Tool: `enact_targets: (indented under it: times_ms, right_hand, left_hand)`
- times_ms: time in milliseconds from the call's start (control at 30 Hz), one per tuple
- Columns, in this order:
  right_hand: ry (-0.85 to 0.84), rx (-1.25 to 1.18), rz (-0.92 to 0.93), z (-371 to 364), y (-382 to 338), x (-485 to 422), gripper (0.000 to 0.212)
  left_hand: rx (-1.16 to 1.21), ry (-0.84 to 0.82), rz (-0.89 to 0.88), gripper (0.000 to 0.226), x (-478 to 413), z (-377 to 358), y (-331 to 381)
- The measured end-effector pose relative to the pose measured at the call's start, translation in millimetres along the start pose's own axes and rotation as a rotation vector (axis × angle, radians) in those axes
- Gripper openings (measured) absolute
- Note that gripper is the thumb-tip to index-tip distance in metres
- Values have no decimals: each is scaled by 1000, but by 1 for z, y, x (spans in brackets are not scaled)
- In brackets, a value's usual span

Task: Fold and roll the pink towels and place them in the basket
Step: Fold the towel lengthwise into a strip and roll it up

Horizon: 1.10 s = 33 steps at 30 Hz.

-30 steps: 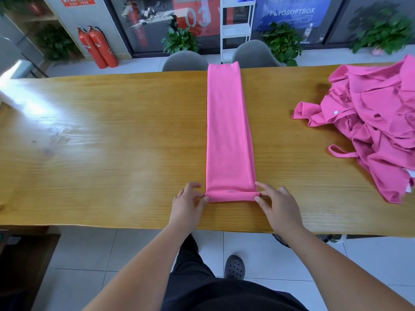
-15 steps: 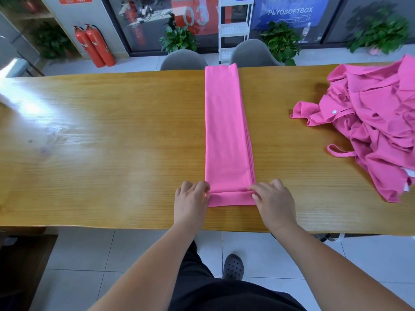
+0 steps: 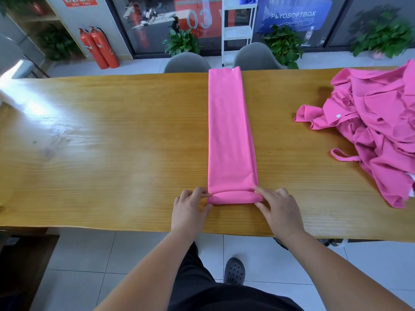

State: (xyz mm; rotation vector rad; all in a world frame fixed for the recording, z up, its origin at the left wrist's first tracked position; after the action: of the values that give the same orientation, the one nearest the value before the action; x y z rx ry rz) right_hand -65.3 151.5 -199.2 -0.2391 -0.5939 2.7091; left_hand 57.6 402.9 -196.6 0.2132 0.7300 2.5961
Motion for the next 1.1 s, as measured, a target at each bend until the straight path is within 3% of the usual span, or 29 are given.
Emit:
enact_targets:
  times_ms: [100, 367, 467, 567, 767, 867, 933, 1100]
  right_hand:
    - [-69, -199, -165, -1, 12, -3, 49]
    - [-111, -275, -284, -3, 18, -3, 28]
    - [-43, -112, -248, 8, 9, -14, 24]
    - [59, 38, -85, 15, -12, -22, 14]
    - [149, 194, 190, 6, -25, 0, 27]
    - [105, 181, 238, 4, -18, 4, 40]
    - [52, 165, 206, 1, -12, -2, 49]
    - [-102, -44, -52, -1, 1, -15, 43]
  left_hand:
    - [186, -45, 104, 31, -5, -2, -12]
    - [325, -137, 264, 29, -8, -9, -26]
    - [154, -19, 208, 32, -21, 7, -15]
    - [27, 44, -3, 22, -27, 12, 17]
    - [-128, 132, -192, 14, -3, 7, 25]
    - [-158, 37, -221, 45, 7, -1, 16]
    - [-121, 11, -156, 51, 5, 0, 13]
    - [110, -46, 64, 41, -11, 0, 2]
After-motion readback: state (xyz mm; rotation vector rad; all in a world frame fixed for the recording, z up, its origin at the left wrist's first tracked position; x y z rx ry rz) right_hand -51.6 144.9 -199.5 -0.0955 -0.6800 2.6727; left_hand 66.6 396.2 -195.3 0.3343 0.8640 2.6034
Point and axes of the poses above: each hand's wrist, its own x-axis away from the middle knuckle, its own z-axis out of the back of the hand, y = z × x, the point moved 10 cm from there along -x, towards the middle knuckle, and after that the axes turned 3 degrees about y, right-handed, at the moved point
